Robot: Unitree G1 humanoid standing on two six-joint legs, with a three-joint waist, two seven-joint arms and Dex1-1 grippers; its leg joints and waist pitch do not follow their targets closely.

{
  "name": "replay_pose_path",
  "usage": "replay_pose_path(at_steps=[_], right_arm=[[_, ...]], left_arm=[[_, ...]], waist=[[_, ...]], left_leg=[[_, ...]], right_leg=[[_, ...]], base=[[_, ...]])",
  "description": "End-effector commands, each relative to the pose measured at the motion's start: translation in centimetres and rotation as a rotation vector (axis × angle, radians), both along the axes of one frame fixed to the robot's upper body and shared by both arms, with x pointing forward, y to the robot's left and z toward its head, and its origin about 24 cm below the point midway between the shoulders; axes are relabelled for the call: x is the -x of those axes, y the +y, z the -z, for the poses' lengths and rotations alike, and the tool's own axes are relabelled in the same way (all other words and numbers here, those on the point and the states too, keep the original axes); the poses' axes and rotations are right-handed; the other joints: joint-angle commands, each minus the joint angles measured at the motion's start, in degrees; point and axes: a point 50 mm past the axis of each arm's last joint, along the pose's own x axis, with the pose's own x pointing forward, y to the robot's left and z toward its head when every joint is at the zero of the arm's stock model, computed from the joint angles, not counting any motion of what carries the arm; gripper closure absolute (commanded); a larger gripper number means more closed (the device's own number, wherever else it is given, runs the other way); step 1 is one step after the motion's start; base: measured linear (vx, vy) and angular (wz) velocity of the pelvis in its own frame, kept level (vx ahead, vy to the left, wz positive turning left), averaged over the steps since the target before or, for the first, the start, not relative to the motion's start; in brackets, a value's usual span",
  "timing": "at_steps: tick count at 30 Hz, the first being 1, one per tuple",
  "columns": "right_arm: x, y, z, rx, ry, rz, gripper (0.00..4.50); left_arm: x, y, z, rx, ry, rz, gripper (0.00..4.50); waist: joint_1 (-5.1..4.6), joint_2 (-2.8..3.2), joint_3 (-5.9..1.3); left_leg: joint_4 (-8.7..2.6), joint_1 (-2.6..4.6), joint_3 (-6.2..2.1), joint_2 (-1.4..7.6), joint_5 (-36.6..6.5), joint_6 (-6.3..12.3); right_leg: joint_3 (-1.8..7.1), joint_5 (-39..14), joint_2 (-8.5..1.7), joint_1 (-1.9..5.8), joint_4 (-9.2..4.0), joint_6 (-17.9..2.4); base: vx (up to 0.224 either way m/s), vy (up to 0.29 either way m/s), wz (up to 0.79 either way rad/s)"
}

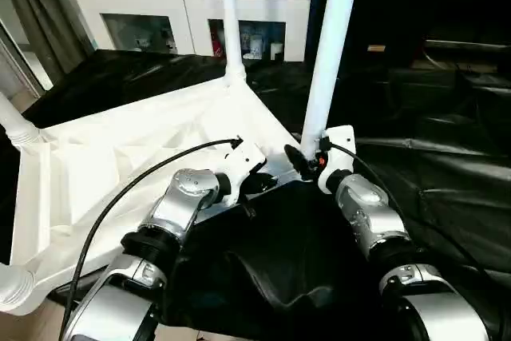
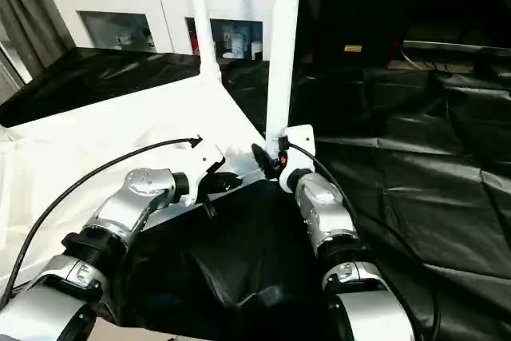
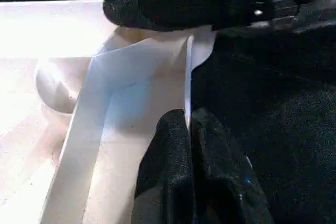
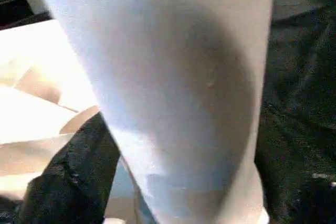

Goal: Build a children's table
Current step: Rotate leg to tighten

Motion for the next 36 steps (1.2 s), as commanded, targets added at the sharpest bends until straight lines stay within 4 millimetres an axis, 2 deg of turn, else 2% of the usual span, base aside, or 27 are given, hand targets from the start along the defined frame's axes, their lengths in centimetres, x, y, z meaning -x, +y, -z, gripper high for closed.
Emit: replay_pose_path(at_steps=[1,2,3,4,5,6,7,8,10,12,14,18,23,25,28,29,31,32,36], right_arm=[[1.8,2.4,1.7,0.033,0.065,-0.238,0.74],[1.9,1.8,1.5,0.066,0.050,-0.270,0.74],[2.0,1.1,1.2,0.085,0.038,-0.308,0.74],[2.1,0.6,0.9,0.089,0.030,-0.335,0.74],[2.1,0.6,0.9,0.089,0.030,-0.335,0.74],[2.1,0.1,0.6,0.091,0.021,-0.357,0.74],[2.4,-1.0,0.0,0.115,0.004,-0.424,0.74],[2.4,-1.0,0.0,0.115,0.004,-0.424,0.74],[2.5,-1.5,-0.2,0.128,0.004,-0.465,0.74],[3.1,-2.1,-0.6,0.130,0.022,-0.577,0.74],[3.3,-2.3,-0.7,0.127,0.029,-0.602,0.74],[3.7,-2.4,-0.9,0.121,0.038,-0.677,0.74],[3.8,-2.3,-0.8,0.113,0.039,-0.699,0.74],[3.8,-2.2,-0.8,0.103,0.042,-0.706,0.99],[4.0,-1.9,-0.6,0.082,0.053,-0.714,1.19],[4.1,-1.7,-0.5,0.069,0.062,-0.716,1.33],[4.3,-1.7,-0.3,0.055,0.070,-0.715,1.50],[4.3,-1.6,-0.3,0.047,0.073,-0.712,1.50],[4.8,-1.5,0.1,0.008,0.086,-0.692,1.83]], left_arm=[[-0.1,-0.1,-0.9,0.031,-0.055,0.022,4.50],[0.0,0.2,-0.8,0.010,-0.057,0.046,4.50],[0.2,0.5,-0.7,-0.006,-0.054,0.069,4.50],[0.3,0.8,-0.7,-0.011,-0.052,0.083,4.50],[0.3,0.8,-0.7,-0.011,-0.052,0.083,4.50],[0.4,1.1,-0.7,-0.006,-0.046,0.096,4.50],[0.9,1.7,-0.7,0.004,-0.023,0.149,4.50],[0.9,1.7,-0.7,0.004,-0.023,0.149,4.50],[1.3,2.0,-0.7,0.012,-0.006,0.182,4.50],[2.2,2.8,-0.6,0.006,0.038,0.261,4.50],[2.4,3.1,-0.5,-0.002,0.048,0.279,4.50],[3.1,4.0,-0.5,-0.011,0.084,0.330,4.50],[3.4,4.4,-0.7,-0.004,0.092,0.338,4.50],[3.5,4.4,-0.7,-0.001,0.097,0.345,4.50],[3.6,4.3,-0.7,0.001,0.102,0.349,4.50],[3.6,4.3,-0.6,0.002,0.103,0.347,4.50],[3.5,4.2,-0.6,0.000,0.104,0.344,4.50],[3.5,4.2,-0.5,-0.003,0.103,0.342,4.50],[3.1,3.9,-0.6,0.005,0.090,0.311,4.50]], waist=[[0.04,-0.86,-3.32],[-0.03,-1.40,-3.46],[0.15,-1.09,-3.40],[0.16,-1.96,-3.49],[0.44,-1.45,-3.58],[0.40,-1.40,-3.43],[0.36,-1.84,-3.43],[0.60,-2.05,-3.52],[0.51,-1.82,-3.43],[0.51,-2.13,-3.33],[0.41,-1.98,-3.30],[0.42,-2.24,-3.26],[0.50,-2.16,-3.22],[0.50,-1.93,-3.26],[0.52,-2.09,-3.37],[0.59,-1.03,-3.40],[0.43,-1.67,-3.45],[0.47,-1.32,-3.46],[0.50,-1.38,-3.46]], left_leg=[[-3.25,-0.24,0.05,0.61,-10.8,3.68],[-3.05,-0.53,0.14,0.61,-9.2,4.32],[-3.14,-0.49,0.04,0.65,-8.9,4.51],[-2.90,-0.50,0.30,0.72,-8.3,5.37],[-2.77,-0.66,0.24,0.75,-7.0,5.90],[-2.79,-0.64,0.30,0.76,-6.9,6.04],[-2.78,-0.65,0.37,0.77,-6.8,6.14],[-2.66,-0.83,0.32,0.87,-6.1,6.48],[-2.69,-0.67,0.40,0.93,-6.6,6.72],[-2.75,-0.72,0.38,0.99,-6.8,6.55],[-2.77,-0.72,0.38,1.09,-6.9,6.57],[-2.79,-0.51,0.40,1.14,-6.9,6.28],[-2.80,-0.41,0.40,1.14,-7.2,5.81],[-2.79,-0.39,0.35,1.12,-7.1,5.63],[-2.65,-0.48,0.34,1.01,-6.1,5.86],[-2.59,-0.40,0.24,1.00,-6.0,5.85],[-2.59,-0.40,0.29,0.97,-6.3,5.84],[-2.56,-0.40,0.26,0.97,-6.3,5.75],[-2.61,-0.28,0.27,1.02,-7.3,5.34]], right_leg=[[1.84,-7.6,-2.47,3.26,-4.38,-12.2],[1.90,-5.0,-2.42,3.36,-3.98,-12.6],[1.80,-5.0,-2.42,3.26,-3.91,-12.6],[1.80,-4.9,-2.37,3.23,-4.01,-12.5],[1.82,-4.3,-2.59,3.28,-3.70,-12.7],[1.76,-4.5,-2.49,3.10,-3.82,-12.9],[1.77,-4.6,-2.48,3.17,-3.82,-13.0],[1.80,-4.2,-2.58,3.30,-3.45,-13.0],[1.79,-5.0,-2.52,2.94,-3.66,-13.1],[1.81,-5.3,-2.53,2.99,-3.59,-13.3],[1.83,-4.9,-2.52,2.89,-3.50,-13.6],[1.86,-4.2,-2.46,2.80,-3.38,-14.3],[1.91,-3.6,-2.55,2.84,-3.29,-14.9],[1.90,-3.0,-2.50,2.88,-3.19,-15.0],[1.88,-1.3,-2.45,3.03,-3.01,-15.3],[1.85,-0.9,-2.46,2.94,-2.91,-15.5],[1.82,0.0,-2.32,3.09,-2.97,-15.8],[1.81,0.1,-2.35,3.07,-2.91,-15.8],[1.83,-0.2,-2.34,3.14,-3.08,-15.7]], base=[[0.000,0.000,0.00],[0.000,0.000,0.00],[0.000,0.000,0.00],[0.000,0.000,0.00],[0.000,0.000,0.00],[0.000,0.000,0.00],[0.000,0.000,0.00],[0.000,0.000,0.00],[0.000,0.000,0.00],[0.000,0.000,0.00],[0.000,0.000,0.00],[0.000,0.000,0.00],[0.000,0.000,0.00],[0.000,0.000,0.00],[0.000,0.000,0.00],[0.000,0.000,0.00],[0.000,0.000,0.00],[0.000,0.000,0.00],[0.000,0.000,0.00]])
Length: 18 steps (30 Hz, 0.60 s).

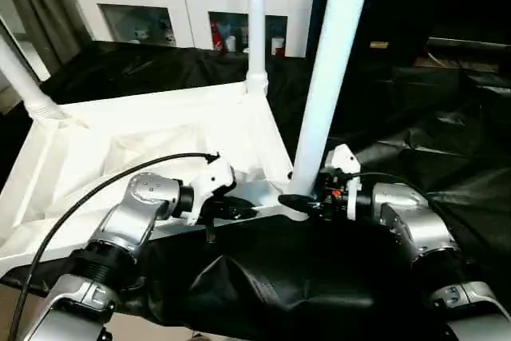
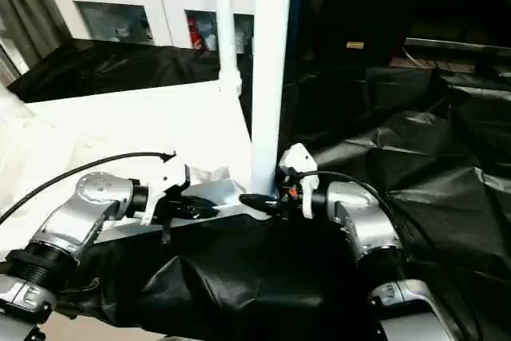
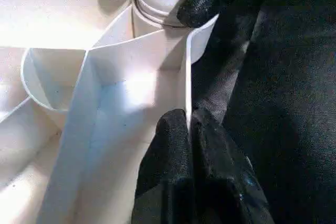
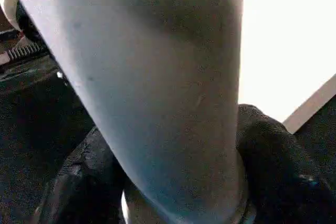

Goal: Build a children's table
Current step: Rotate leg to tighten

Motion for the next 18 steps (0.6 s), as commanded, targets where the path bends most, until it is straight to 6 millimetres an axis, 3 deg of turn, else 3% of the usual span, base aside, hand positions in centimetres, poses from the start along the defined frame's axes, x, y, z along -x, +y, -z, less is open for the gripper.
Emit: replay_pose_path(at_steps=[1,4,7,10,11,13,18], right_arm=[[1.0,0.9,1.1,-0.019,0.059,-0.028,1.86],[1.4,1.3,1.8,-0.036,0.080,-0.001,1.91],[1.4,1.6,2.0,-0.044,0.078,0.029,1.91],[0.6,2.5,2.8,-0.043,0.080,0.189,1.91],[0.3,2.7,3.0,-0.037,0.084,0.242,1.91],[-0.2,3.6,3.6,-0.022,0.097,0.355,1.92],[-1.2,5.8,4.1,-0.005,0.130,0.563,1.92]], left_arm=[[-0.3,-0.7,0.0,0.021,-0.013,-0.019,4.50],[-1.1,-1.2,-0.1,0.025,-0.042,-0.085,4.50],[-1.5,-1.5,0.0,0.010,-0.059,-0.128,4.50],[-2.9,-2.6,-0.1,0.003,-0.097,-0.247,4.50],[-3.2,-3.0,-0.3,0.009,-0.103,-0.279,4.50],[-4.0,-3.9,-0.6,0.018,-0.124,-0.342,4.50],[-4.8,-5.9,-0.9,0.036,-0.142,-0.418,4.50]], waist=[[0.13,-0.21,-3.96],[0.29,-0.14,-3.78],[0.57,-0.16,-3.40],[0.63,-0.33,-3.07],[0.41,-0.34,-2.71],[0.15,-0.44,-2.77],[-0.45,-0.32,-2.91]], left_leg=[[-2.79,0.18,0.21,0.93,-7.6,4.87],[-2.92,0.32,0.27,0.92,-9.0,4.34],[-3.31,0.56,0.23,0.95,-12.5,2.95],[-3.81,1.23,0.06,1.03,-15.9,1.26],[-4.03,1.07,-0.01,0.78,-17.4,0.31],[-4.22,1.45,-0.34,0.63,-19.0,-0.79],[-4.23,1.27,-0.36,0.50,-18.6,-0.24]], right_leg=[[1.97,-0.4,-2.39,3.56,-3.19,-15.7],[2.00,-2.8,-2.37,3.40,-3.60,-15.1],[2.07,-11.3,-2.65,3.21,-4.48,-13.1],[2.28,-17.6,-2.83,2.81,-5.20,-11.3],[2.21,-21.2,-2.87,2.79,-5.41,-10.2],[2.13,-25.5,-3.05,2.75,-5.82,-8.6],[2.21,-23.0,-2.93,2.61,-5.94,-8.6]], base=[[0.000,0.000,0.00],[0.000,0.000,0.00],[0.000,0.000,0.00],[0.000,0.000,0.00],[0.000,0.000,0.00],[0.000,0.000,0.00],[0.000,0.000,0.00]])
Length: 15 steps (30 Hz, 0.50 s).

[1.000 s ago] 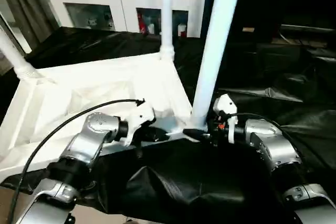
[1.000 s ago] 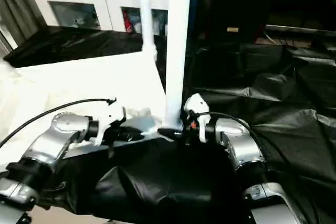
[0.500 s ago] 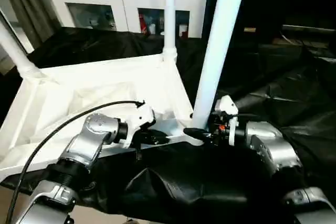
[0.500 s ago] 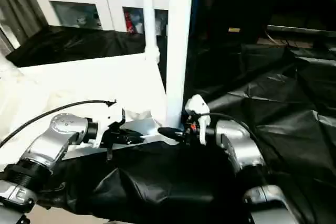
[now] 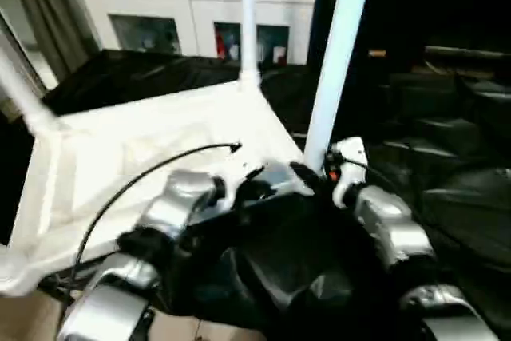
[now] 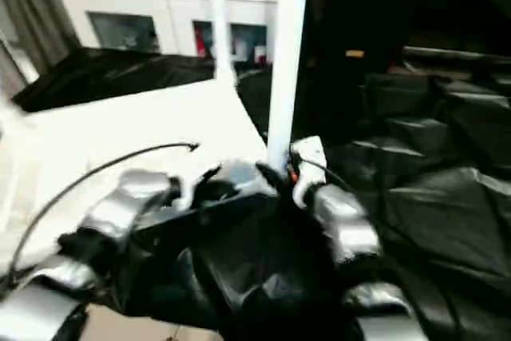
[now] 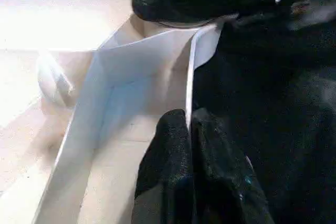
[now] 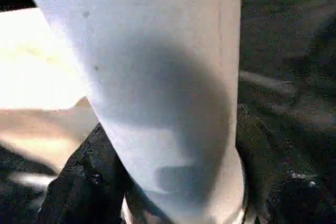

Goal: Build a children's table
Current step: Rotate leg to tighten

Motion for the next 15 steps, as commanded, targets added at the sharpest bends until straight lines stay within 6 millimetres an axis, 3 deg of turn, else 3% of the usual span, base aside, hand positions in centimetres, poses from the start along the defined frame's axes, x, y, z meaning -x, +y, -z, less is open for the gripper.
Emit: replay_pose_path(at_steps=[1,3,5,8,13,15], right_arm=[[1.6,4.9,2.6,-0.021,0.136,-0.086,1.92],[1.4,5.7,2.4,-0.017,0.130,-0.092,1.92],[1.3,6.3,1.7,-0.065,0.106,-0.146,1.36],[1.2,6.0,1.2,-0.095,0.089,-0.200,1.13],[1.2,3.5,0.5,-0.040,0.034,-0.321,0.71],[1.3,1.2,-0.3,-0.009,-0.008,-0.430,0.71]], left_arm=[[-1.6,-1.5,-1.9,0.038,-0.100,-0.140,4.50],[-1.6,-1.9,-1.9,0.045,-0.100,-0.128,4.50],[-1.4,-2.1,-1.9,0.053,-0.098,-0.092,4.50],[-1.2,-1.9,-1.8,0.058,-0.093,-0.057,4.50],[-0.7,-0.9,-1.6,0.062,-0.078,0.027,4.50],[0.2,0.1,-1.3,0.053,-0.057,0.131,4.50]], waist=[[-0.22,-0.51,-2.80],[-0.18,-0.48,-2.89],[-0.11,-0.49,-2.96],[-0.04,-0.56,-3.17],[0.14,-0.88,-3.30],[0.44,-0.99,-3.43]], left_leg=[[-4.41,0.12,-0.28,0.51,-18.1,-0.08],[-4.39,0.03,-0.29,0.56,-17.8,0.19],[-4.39,-0.20,-0.27,0.65,-17.1,0.90],[-4.25,-0.46,-0.19,0.69,-15.2,1.94],[-3.83,-0.66,0.08,0.71,-11.6,3.57],[-3.55,-0.79,0.18,0.78,-10.3,4.69]], right_leg=[[1.92,-22.6,-2.74,1.60,-5.75,-8.9],[1.92,-21.3,-2.82,1.74,-5.74,-9.3],[1.95,-19.2,-2.74,1.93,-5.51,-9.6],[1.96,-15.5,-2.72,2.21,-5.10,-10.5],[1.94,-10.4,-2.66,2.47,-4.64,-12.3],[1.80,-8.9,-2.66,2.76,-4.41,-12.8]], base=[[0.000,0.000,0.00],[0.000,0.000,0.00],[0.000,0.000,0.00],[0.000,0.000,0.00],[0.000,0.000,0.00],[0.000,0.000,0.00]])
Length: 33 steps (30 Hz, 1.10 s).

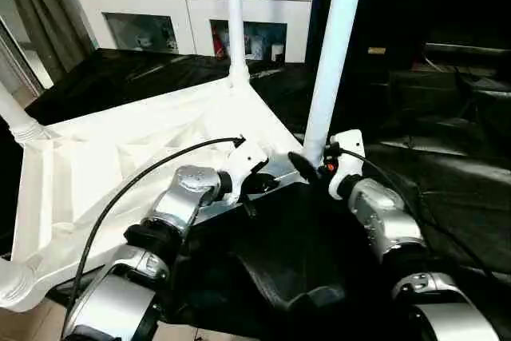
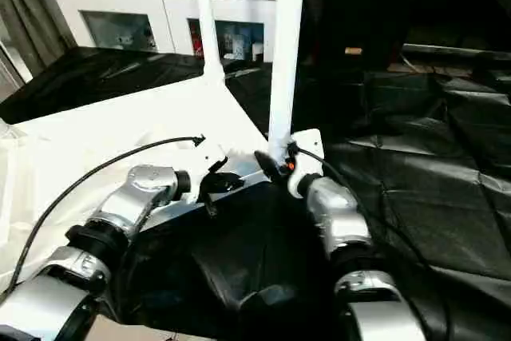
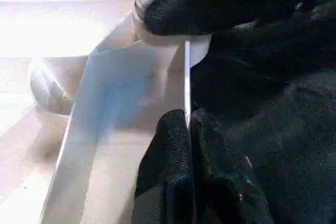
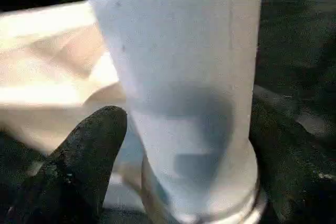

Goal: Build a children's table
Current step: Rotate leg to tighten

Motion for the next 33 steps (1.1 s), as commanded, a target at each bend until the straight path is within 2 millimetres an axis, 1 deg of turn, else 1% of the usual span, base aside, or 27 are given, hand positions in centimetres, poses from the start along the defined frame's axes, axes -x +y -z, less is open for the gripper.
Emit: replay_pose_path(at_steps=[1,2,4,5,6,7,8,9,10,11,12,13,14,16,18,20,21,22,24,26,27,29,30,31,33], right_arm=[[1.4,1.8,0.1,-0.027,0.014,-0.271,0.71],[1.4,1.5,0.0,-0.034,0.011,-0.284,0.71],[1.7,1.0,-0.3,-0.031,0.010,-0.341,0.71],[1.7,1.0,-0.3,-0.031,0.010,-0.341,0.71],[2.1,0.4,-0.3,-0.008,0.020,-0.412,0.71],[2.2,0.2,-0.3,-0.003,0.021,-0.425,0.71],[2.2,0.1,-0.3,0.003,0.022,-0.436,0.71],[2.3,0.1,-0.3,0.005,0.024,-0.442,0.71],[2.4,0.0,-0.4,0.009,0.028,-0.462,0.71],[2.4,-0.1,-0.4,0.014,0.027,-0.471,0.71],[2.6,-0.2,-0.4,0.024,0.036,-0.504,0.71],[2.6,-0.3,-0.4,0.036,0.038,-0.522,0.71],[2.7,-0.3,-0.4,0.041,0.037,-0.528,0.71],[2.7,-0.3,-0.4,0.043,0.039,-0.535,0.71],[2.7,-0.2,-0.4,0.039,0.042,-0.543,1.04],[2.7,0.0,-0.4,0.028,0.047,-0.548,1.07],[2.8,0.0,-0.4,0.021,0.052,-0.549,1.18],[2.8,0.1,-0.3,0.017,0.055,-0.553,1.44],[3.0,0.2,-0.2,0.009,0.063,-0.562,1.49],[3.2,0.2,-0.1,0.003,0.071,-0.570,1.63],[3.5,0.3,0.1,-0.006,0.083,-0.572,1.75],[3.8,0.3,0.4,-0.014,0.090,-0.564,1.85],[3.8,0.3,0.4,-0.014,0.090,-0.564,1.85],[3.8,0.5,0.7,-0.032,0.101,-0.537,1.88],[3.9,0.9,1.1,-0.043,0.110,-0.495,1.91]], left_arm=[[0.6,-0.3,-0.7,0.045,-0.031,0.113,4.50],[0.7,-0.1,-0.7,0.049,-0.025,0.122,4.50],[1.2,0.3,-0.7,0.060,-0.001,0.166,4.50],[1.2,0.3,-0.7,0.060,-0.001,0.166,4.50],[1.7,1.1,-0.5,0.048,0.025,0.210,4.50],[1.8,1.3,-0.5,0.044,0.031,0.219,4.50],[1.9,1.5,-0.5,0.040,0.038,0.227,4.50],[2.0,1.6,-0.5,0.038,0.042,0.233,4.50],[2.1,1.9,-0.5,0.034,0.051,0.247,4.50],[2.2,2.1,-0.5,0.033,0.057,0.253,4.50],[2.4,2.6,-0.6,0.027,0.072,0.277,4.50],[2.5,3.0,-0.7,0.022,0.081,0.289,4.50],[2.6,3.1,-0.8,0.021,0.083,0.292,4.50],[2.6,3.4,-0.8,0.015,0.091,0.298,4.50],[2.7,3.6,-0.8,0.010,0.097,0.303,4.50],[2.8,3.7,-0.8,0.006,0.097,0.303,4.50],[2.8,3.8,-0.7,0.005,0.096,0.299,4.50],[2.8,3.8,-0.7,0.004,0.096,0.298,4.50],[2.8,3.7,-0.7,0.006,0.097,0.297,4.50],[2.8,3.5,-0.6,0.008,0.098,0.297,4.50],[2.8,3.3,-0.5,0.016,0.096,0.285,4.50],[2.7,3.0,-0.4,0.022,0.088,0.263,4.50],[2.7,3.0,-0.4,0.022,0.088,0.263,4.50],[2.3,2.7,-0.3,0.014,0.068,0.223,4.50],[1.7,2.4,-0.2,0.000,0.041,0.169,4.50]], waist=[[0.37,-1.10,-3.44],[0.43,-1.08,-3.60],[0.45,-1.14,-3.81],[0.50,-1.02,-4.09],[0.50,-1.09,-4.07],[0.53,-1.08,-4.07],[0.49,-1.14,-3.93],[0.40,-1.09,-3.84],[0.39,-1.06,-3.79],[0.45,-1.14,-3.72],[0.46,-1.08,-3.69],[0.47,-1.02,-3.71],[0.37,-1.19,-3.62],[0.42,-1.05,-3.60],[0.39,-1.09,-3.59],[0.33,-1.23,-3.63],[0.29,-1.27,-3.64],[0.30,-1.24,-3.65],[0.29,-1.40,-3.69],[0.31,-1.37,-3.69],[0.44,-1.22,-3.69],[0.60,-1.22,-3.74],[0.64,-1.27,-3.66],[0.69,-1.16,-3.65],[0.74,-1.24,-3.41]], left_leg=[[-3.10,-0.52,0.21,0.77,-9.8,5.06],[-2.91,-0.55,0.28,0.94,-8.8,5.74],[-2.71,-0.74,0.28,0.86,-6.6,6.51],[-2.46,-0.85,0.26,0.99,-4.8,7.11],[-2.25,-0.90,0.31,0.88,-4.1,7.71],[-2.24,-0.91,0.27,0.90,-4.2,7.93],[-2.24,-0.92,0.39,0.95,-5.0,8.29],[-2.31,-0.85,0.42,0.94,-5.8,8.18],[-2.39,-0.79,0.41,1.00,-6.2,7.96],[-2.49,-0.73,0.38,1.05,-6.9,7.44],[-2.58,-0.67,0.40,1.11,-7.6,6.95],[-2.61,-0.62,0.35,1.16,-7.7,6.70],[-2.64,-0.68,0.40,1.12,-7.9,6.52],[-2.72,-0.51,0.38,1.16,-8.2,6.02],[-2.73,-0.60,0.36,1.13,-8.1,5.75],[-2.69,-0.59,0.38,1.11,-7.6,5.71],[-2.65,-0.65,0.37,1.06,-7.3,5.84],[-2.63,-0.63,0.38,1.05,-7.2,5.92],[-2.57,-0.63,0.41,1.05,-6.8,6.11],[-2.52,-0.64,0.42,1.06,-6.4,6.29],[-2.49,-0.61,0.41,1.02,-6.4,6.36],[-2.47,-0.54,0.42,1.05,-6.5,6.27],[-2.52,-0.54,0.45,1.05,-6.9,6.12],[-2.55,-0.57,0.40,1.04,-7.1,5.99],[-2.69,-0.46,0.45,1.06,-8.1,5.60]], right_leg=[[1.99,-8.1,-2.72,2.98,-4.35,-13.0],[2.00,-6.0,-2.68,2.91,-3.97,-13.7],[1.87,-2.9,-2.57,2.97,-3.51,-14.6],[1.87,0.3,-2.50,2.87,-3.04,-15.4],[1.82,2.3,-2.44,2.72,-2.84,-16.1],[1.76,2.7,-2.43,2.73,-2.75,-16.4],[1.77,2.3,-2.44,2.59,-2.83,-16.6],[1.75,0.8,-2.49,2.54,-3.01,-16.6],[1.76,-0.1,-2.53,2.53,-3.09,-16.5],[1.78,-1.7,-2.60,2.56,-3.22,-16.3],[1.83,-3.0,-2.63,2.51,-3.26,-16.1],[1.84,-3.3,-2.62,2.48,-3.24,-16.1],[1.86,-3.4,-2.54,2.49,-3.29,-16.0],[1.91,-3.9,-2.56,2.40,-3.33,-15.9],[1.94,-3.5,-2.55,2.46,-3.26,-16.0],[1.96,-2.5,-2.54,2.51,-3.18,-16.1],[1.94,-2.1,-2.51,2.57,-3.08,-16.2],[1.93,-2.0,-2.48,2.54,-3.08,-16.2],[1.95,-1.5,-2.50,2.57,-3.04,-16.2],[1.94,-1.3,-2.48,2.55,-2.99,-16.2],[1.97,-1.6,-2.51,2.55,-3.00,-16.0],[1.98,-1.8,-2.56,2.56,-3.07,-16.0],[1.97,-2.4,-2.51,2.49,-3.18,-15.9],[1.96,-2.7,-2.52,2.52,-3.17,-15.8],[2.03,-4.5,-2.48,2.39,-3.58,-15.2]], base=[[0.000,0.000,0.00],[0.000,0.000,0.00],[0.000,0.000,0.00],[0.000,0.000,0.00],[0.000,0.000,0.00],[0.000,0.000,0.00],[0.000,0.000,0.00],[0.000,0.000,0.00],[0.000,0.000,0.00],[0.000,0.000,0.00],[0.000,0.000,0.00],[0.000,0.000,0.00],[0.000,0.000,0.00],[0.000,0.000,0.00],[0.000,0.000,0.00],[0.000,0.000,0.00],[0.000,0.000,0.00],[0.000,0.000,0.00],[0.000,0.000,0.00],[0.000,0.000,0.00],[0.000,0.000,0.00],[0.000,0.000,0.00],[0.000,0.000,0.00],[0.000,0.000,0.00],[0.000,0.000,0.00]])
